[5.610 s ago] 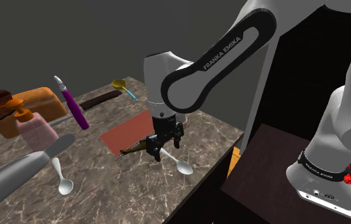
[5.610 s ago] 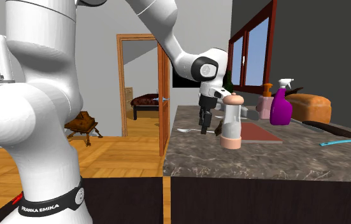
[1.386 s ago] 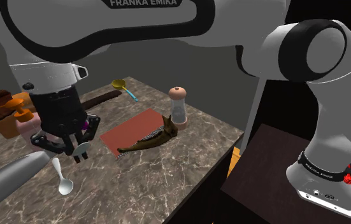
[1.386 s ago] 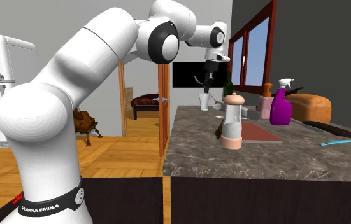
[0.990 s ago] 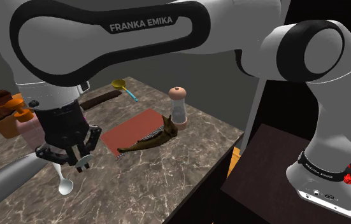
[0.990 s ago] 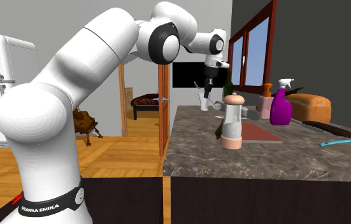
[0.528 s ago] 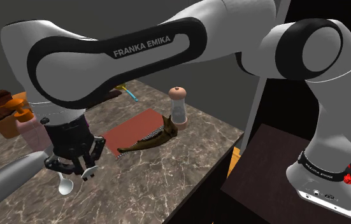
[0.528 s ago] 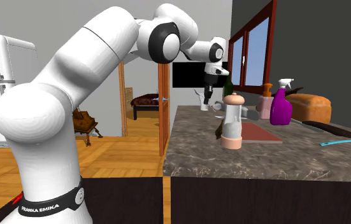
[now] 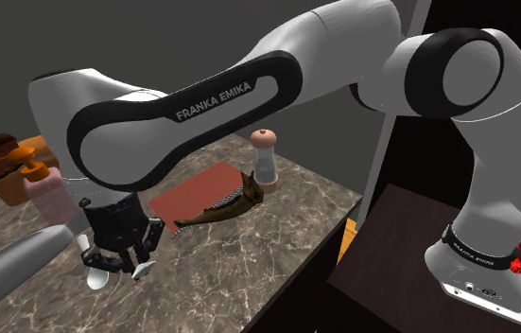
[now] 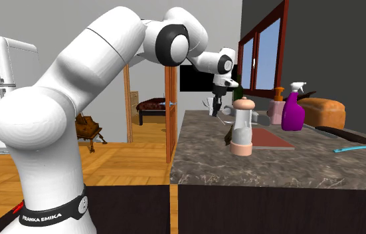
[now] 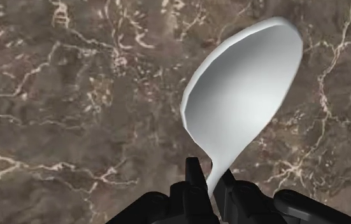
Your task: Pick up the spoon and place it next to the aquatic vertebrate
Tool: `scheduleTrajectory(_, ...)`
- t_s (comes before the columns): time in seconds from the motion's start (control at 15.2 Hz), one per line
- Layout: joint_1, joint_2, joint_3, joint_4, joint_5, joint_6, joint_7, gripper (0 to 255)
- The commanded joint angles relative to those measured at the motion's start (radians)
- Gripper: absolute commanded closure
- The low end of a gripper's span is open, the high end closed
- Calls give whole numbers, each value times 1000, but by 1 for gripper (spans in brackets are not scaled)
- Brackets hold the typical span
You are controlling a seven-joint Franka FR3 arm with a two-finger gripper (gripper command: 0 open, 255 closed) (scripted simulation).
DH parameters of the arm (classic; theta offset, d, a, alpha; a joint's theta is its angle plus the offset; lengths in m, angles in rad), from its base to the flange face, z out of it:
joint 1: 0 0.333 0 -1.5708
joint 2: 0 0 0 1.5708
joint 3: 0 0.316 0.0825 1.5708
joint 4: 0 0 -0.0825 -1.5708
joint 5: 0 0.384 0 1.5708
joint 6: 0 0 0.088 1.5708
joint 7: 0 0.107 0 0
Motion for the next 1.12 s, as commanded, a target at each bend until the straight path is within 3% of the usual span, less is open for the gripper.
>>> scheduleTrajectory(0.0,-4,1,-1,-27,-1,27,-2,255)
scheduleTrajectory(0.46,-8,23,-7,-82,-7,101,-7,255)
scheduleTrajectory(0.99,-8,23,-7,-81,-7,101,-7,255)
scheduleTrajectory(1.06,-8,24,-7,-80,-7,101,-6,0)
